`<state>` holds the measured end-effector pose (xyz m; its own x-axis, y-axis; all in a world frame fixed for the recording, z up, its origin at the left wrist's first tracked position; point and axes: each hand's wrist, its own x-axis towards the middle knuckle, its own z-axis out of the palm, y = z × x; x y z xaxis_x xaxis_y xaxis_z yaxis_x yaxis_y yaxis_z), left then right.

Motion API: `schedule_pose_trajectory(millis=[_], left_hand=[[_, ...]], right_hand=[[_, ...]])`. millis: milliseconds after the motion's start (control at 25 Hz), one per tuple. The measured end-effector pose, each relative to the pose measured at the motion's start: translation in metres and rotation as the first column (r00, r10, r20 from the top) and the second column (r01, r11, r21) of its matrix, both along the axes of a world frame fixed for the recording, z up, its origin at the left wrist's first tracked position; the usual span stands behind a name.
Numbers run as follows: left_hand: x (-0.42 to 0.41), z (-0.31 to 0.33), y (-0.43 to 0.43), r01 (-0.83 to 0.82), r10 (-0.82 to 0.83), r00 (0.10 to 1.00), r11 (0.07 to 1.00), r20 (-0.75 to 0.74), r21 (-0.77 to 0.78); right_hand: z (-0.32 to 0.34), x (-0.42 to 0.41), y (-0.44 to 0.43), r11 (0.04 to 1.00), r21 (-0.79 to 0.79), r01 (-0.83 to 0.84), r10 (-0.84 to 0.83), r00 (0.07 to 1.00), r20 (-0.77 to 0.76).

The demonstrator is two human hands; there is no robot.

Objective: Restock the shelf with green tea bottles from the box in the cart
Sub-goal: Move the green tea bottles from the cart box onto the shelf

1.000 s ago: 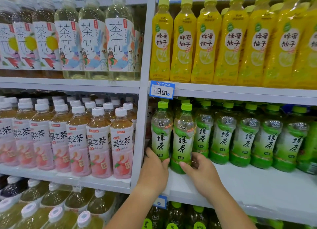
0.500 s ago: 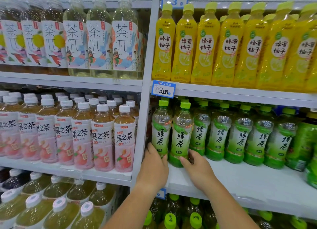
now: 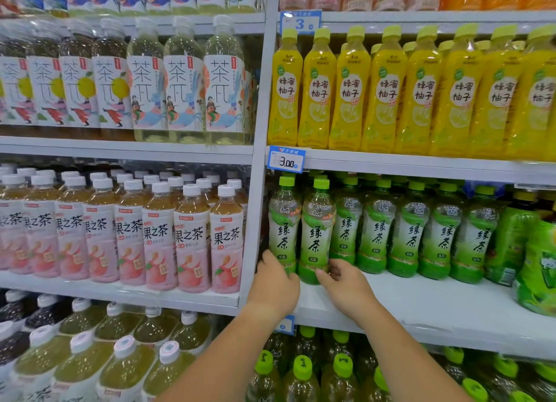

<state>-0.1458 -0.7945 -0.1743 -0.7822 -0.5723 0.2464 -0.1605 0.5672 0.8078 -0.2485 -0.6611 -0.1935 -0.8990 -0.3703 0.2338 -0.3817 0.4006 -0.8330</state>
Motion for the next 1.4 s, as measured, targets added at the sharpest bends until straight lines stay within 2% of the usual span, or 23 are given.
schedule_pose_trajectory(millis=[240, 520, 640, 760, 880, 1000, 1120, 1400], left_hand=[[0.021, -0.005, -0.003, 0.101, -0.082, 0.986, 0.986, -0.144, 0.130], [0.050, -0.013, -0.005, 0.338, -0.327, 0.939, 0.936, -0.111, 0.099], [0.068, -0.015, 0.004, 0.343, -0.344, 0.939, 0.930, -0.018, 0.132], [0.087, -0.007, 0.018, 0.303, -0.346, 0.930, 0.913, 0.121, 0.274], [0.108, 0.016, 0.036, 0.247, -0.414, 0.843, 0.866, 0.345, 0.435], [0.134, 0.050, 0.056, 0.230, -0.470, 0.728, 0.853, 0.499, 0.469], [0.163, 0.090, 0.074, 0.190, -0.448, 0.701, 0.867, 0.554, 0.461], [0.223, 0.180, 0.114, 0.105, -0.488, 0.646, 0.819, 0.587, 0.565]], right_hand=[[0.004, 0.015, 0.014, 0.995, 0.088, -0.044, 0.042, 0.999, 0.024], [-0.006, 0.045, 0.038, 0.992, 0.086, -0.088, 0.089, 0.996, -0.015], [-0.013, 0.067, 0.057, 0.992, 0.066, -0.106, 0.102, 0.993, 0.055], [-0.009, 0.094, 0.078, 0.996, 0.049, -0.075, 0.062, 0.973, 0.224], [0.008, 0.122, 0.101, 0.992, 0.118, -0.045, -0.005, 0.919, 0.394], [0.040, 0.148, 0.122, 0.966, 0.239, -0.097, -0.050, 0.839, 0.542], [0.079, 0.179, 0.145, 0.960, 0.263, -0.100, -0.086, 0.784, 0.614], [0.173, 0.258, 0.196, 0.970, 0.242, -0.031, -0.176, 0.600, 0.780]])
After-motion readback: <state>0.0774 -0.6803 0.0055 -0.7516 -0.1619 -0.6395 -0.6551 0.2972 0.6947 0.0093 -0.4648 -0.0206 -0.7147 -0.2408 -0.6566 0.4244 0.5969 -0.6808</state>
